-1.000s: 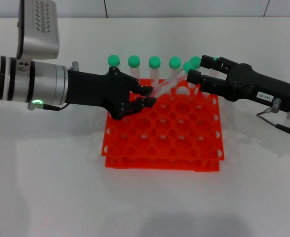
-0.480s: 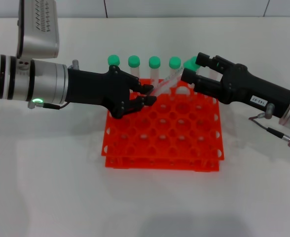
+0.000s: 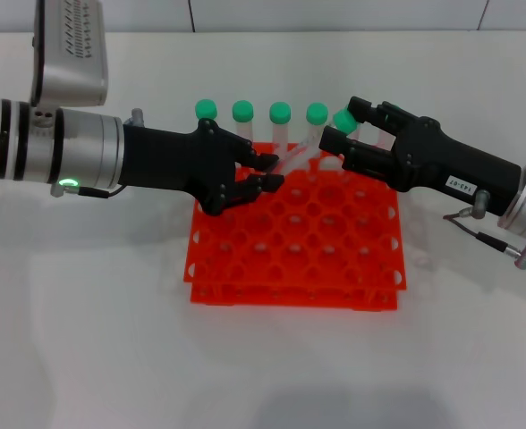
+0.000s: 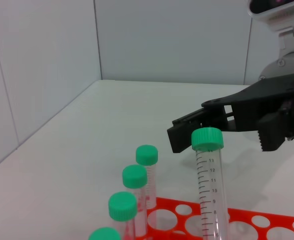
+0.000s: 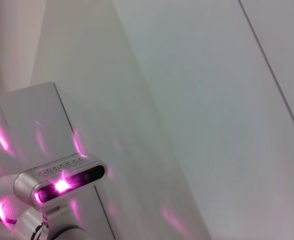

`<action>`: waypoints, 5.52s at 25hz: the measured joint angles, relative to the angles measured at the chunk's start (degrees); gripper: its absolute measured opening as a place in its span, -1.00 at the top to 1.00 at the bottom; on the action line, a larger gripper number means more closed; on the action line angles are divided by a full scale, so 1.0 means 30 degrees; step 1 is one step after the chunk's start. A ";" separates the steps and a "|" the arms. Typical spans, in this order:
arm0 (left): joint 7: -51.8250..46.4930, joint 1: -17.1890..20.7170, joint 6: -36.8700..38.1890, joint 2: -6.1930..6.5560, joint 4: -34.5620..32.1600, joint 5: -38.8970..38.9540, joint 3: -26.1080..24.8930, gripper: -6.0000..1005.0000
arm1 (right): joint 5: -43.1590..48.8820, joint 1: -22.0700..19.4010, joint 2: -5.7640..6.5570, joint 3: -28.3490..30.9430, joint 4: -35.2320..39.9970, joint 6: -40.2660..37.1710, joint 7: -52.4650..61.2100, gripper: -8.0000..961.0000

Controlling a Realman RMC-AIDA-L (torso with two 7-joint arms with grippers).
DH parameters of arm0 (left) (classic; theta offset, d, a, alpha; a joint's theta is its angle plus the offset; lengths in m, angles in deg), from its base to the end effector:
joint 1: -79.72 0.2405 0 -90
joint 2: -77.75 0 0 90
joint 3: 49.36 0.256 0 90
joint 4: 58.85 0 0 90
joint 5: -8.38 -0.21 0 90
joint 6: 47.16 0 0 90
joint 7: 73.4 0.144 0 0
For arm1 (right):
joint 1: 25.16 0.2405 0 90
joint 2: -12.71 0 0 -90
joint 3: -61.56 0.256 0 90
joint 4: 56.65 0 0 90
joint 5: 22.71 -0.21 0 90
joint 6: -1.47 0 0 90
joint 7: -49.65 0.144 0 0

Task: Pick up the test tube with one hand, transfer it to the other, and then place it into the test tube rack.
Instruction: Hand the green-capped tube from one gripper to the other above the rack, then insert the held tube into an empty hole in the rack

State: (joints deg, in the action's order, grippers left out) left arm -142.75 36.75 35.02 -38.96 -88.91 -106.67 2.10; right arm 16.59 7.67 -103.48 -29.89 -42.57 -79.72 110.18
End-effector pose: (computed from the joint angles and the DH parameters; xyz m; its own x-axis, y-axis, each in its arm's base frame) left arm -0.2083 0.3711 -0.0329 0.9460 0.0716 0.3162 0.1205 -0.9831 -0.1380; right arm 0.2203 0.3337 -0.0446 0.5048 -0.2561 -0.8244 -0.5302 -0.8456 -0.0620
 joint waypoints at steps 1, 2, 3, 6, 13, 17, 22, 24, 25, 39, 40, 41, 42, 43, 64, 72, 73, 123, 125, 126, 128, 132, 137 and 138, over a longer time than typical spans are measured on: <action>0.0001 0.0002 -0.0001 0.0000 0.0000 0.0000 0.0023 0.60 | -0.0016 -0.0002 0.0000 -0.0003 0.0001 0.0003 0.0000 -0.62; 0.0001 0.0004 -0.0001 0.0000 0.0000 0.0000 0.0028 0.60 | -0.0019 -0.0007 -0.0001 -0.0008 0.0000 0.0014 -0.0002 -0.62; 0.0001 0.0010 0.0000 0.0000 0.0001 0.0000 0.0034 0.60 | -0.0021 -0.0008 0.0000 -0.0011 0.0001 0.0032 -0.0002 -0.62; 0.0001 0.0009 -0.0001 0.0000 0.0000 0.0000 0.0042 0.60 | -0.0026 -0.0015 0.0000 -0.0017 0.0001 0.0083 -0.0006 -0.62; 0.0001 -0.0012 -0.0001 0.0000 0.0000 0.0001 0.0047 0.60 | -0.0037 -0.0018 0.0001 -0.0088 0.0039 0.0028 -0.0015 -0.62; 0.0002 -0.0011 0.0001 -0.0007 0.0000 -0.0004 0.0047 0.60 | -0.0064 -0.0039 0.0001 -0.0189 0.0258 -0.0168 -0.0020 -0.42; 0.0033 -0.0004 0.0001 -0.0038 0.0000 -0.0031 0.0065 0.60 | -0.1125 -0.0072 0.0000 -0.1457 0.0544 0.0096 -0.0044 -0.06; 0.0048 -0.0004 0.0005 -0.0050 -0.0001 -0.0020 0.0072 0.60 | -0.1752 0.0004 0.0000 -0.2163 0.0582 0.0386 -0.0120 0.00; 0.0048 -0.0004 0.0008 -0.0054 0.0001 -0.0021 0.0072 0.60 | -0.1905 0.0034 0.0000 -0.2349 0.0627 0.0496 -0.0160 0.04; 0.0058 -0.0004 0.0099 -0.0207 -0.0001 -0.0136 0.0075 0.60 | -0.2256 -0.0126 0.0000 -0.2931 0.1253 0.1195 -0.0362 0.23; 0.0058 -0.0005 0.0102 -0.0206 -0.0001 -0.0140 0.0074 0.60 | -0.2259 -0.0134 0.0000 -0.2929 0.1253 0.1193 -0.0369 0.24; 0.0058 -0.0003 0.0106 -0.0205 -0.0001 -0.0142 0.0075 0.60 | -0.2262 -0.0143 0.0000 -0.2928 0.1253 0.1186 -0.0379 0.24; 0.0058 -0.0004 0.0107 -0.0206 0.0000 -0.0142 0.0074 0.60 | -0.2263 -0.0164 -0.0001 -0.2929 0.1253 0.1146 -0.0425 0.24; 0.0059 -0.0002 0.0117 -0.0205 0.0000 -0.0142 0.0075 0.60 | -0.2264 -0.0182 0.0000 -0.2927 0.1253 0.1098 -0.0486 0.24; -0.3412 0.0529 0.0227 -0.0778 -0.2176 0.0042 0.0619 0.39 | -0.2259 -0.0245 -0.0001 -0.3024 0.1468 0.1081 -0.0686 0.44; -0.7959 0.1707 0.1301 -0.0821 -0.6181 0.0283 0.2250 -0.25 | -0.2259 -0.0258 0.0000 -0.3062 0.1465 0.1041 -0.0697 0.43; -0.8854 0.2098 0.1488 -0.0822 -0.7263 0.0243 0.2516 -0.33 | -0.2258 -0.0257 0.0000 -0.3062 0.1464 0.1035 -0.0697 0.43; 0.1755 1.7044 0.1895 -0.0846 -0.7466 0.9662 -0.1196 -0.76 | 1.3656 0.3400 0.0384 0.3259 0.8866 0.4298 0.9544 0.36; 0.1716 1.6679 0.1904 -0.0845 -0.7074 0.9349 -0.1419 -0.76 | 1.3999 0.3802 0.0366 0.3270 0.8883 0.4361 0.9933 0.36; 0.1692 1.6502 0.1909 -0.0844 -0.6943 0.9192 -0.1521 -0.76 | 1.4137 0.3994 0.0367 0.3259 0.8871 0.4397 1.0043 0.36; 0.1671 1.6340 0.1910 -0.0840 -0.6814 0.9051 -0.1583 -0.76 | 1.4589 0.4350 0.0346 0.3251 0.8872 0.4686 1.0345 0.36; 0.1628 1.6174 0.1850 -0.0833 -0.6705 0.8976 -0.1596 -0.76 | 1.4940 0.4886 0.0321 0.3218 0.8787 0.5073 1.0632 0.35; 0.1600 1.6063 0.1806 -0.0822 -0.6694 0.8974 -0.1596 -0.76 | 1.5488 0.5063 0.0321 0.3215 0.8778 0.5470 1.0894 0.34; 0.1599 1.6042 0.1788 -0.0820 -0.6691 0.8978 -0.1596 -0.76 | 1.5583 0.5106 0.0314 0.3203 0.8779 0.5533 1.0923 0.34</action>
State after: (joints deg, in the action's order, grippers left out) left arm -137.95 84.88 40.38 -41.42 -108.98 -79.74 -2.69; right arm 63.34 22.99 -102.54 -20.28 -16.23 -63.12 142.94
